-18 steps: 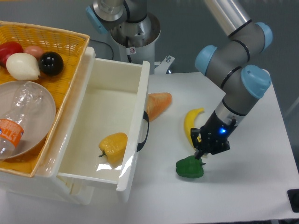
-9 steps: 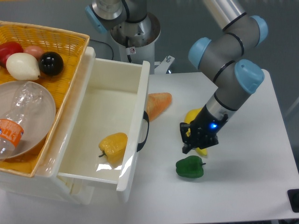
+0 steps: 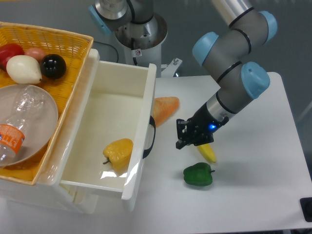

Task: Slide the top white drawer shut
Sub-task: 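Swing the gripper past the banana to the drawer's front panel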

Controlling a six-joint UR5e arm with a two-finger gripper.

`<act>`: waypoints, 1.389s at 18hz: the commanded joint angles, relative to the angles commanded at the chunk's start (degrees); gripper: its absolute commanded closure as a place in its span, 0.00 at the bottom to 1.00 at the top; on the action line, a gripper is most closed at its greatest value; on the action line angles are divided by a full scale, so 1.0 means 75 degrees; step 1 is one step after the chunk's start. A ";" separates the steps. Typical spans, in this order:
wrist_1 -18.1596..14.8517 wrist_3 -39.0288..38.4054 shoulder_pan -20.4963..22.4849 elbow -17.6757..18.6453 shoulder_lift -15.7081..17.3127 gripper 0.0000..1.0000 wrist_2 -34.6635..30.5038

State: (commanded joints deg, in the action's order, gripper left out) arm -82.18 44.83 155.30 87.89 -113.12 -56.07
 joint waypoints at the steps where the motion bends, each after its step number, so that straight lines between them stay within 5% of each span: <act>1: -0.0012 -0.0070 -0.0012 0.0000 -0.0012 0.86 0.0012; 25: -0.0714 -0.0633 -0.0457 0.0000 0.0152 0.86 0.0328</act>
State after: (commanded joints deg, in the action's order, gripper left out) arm -87.54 40.08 151.88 87.89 -111.97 -53.61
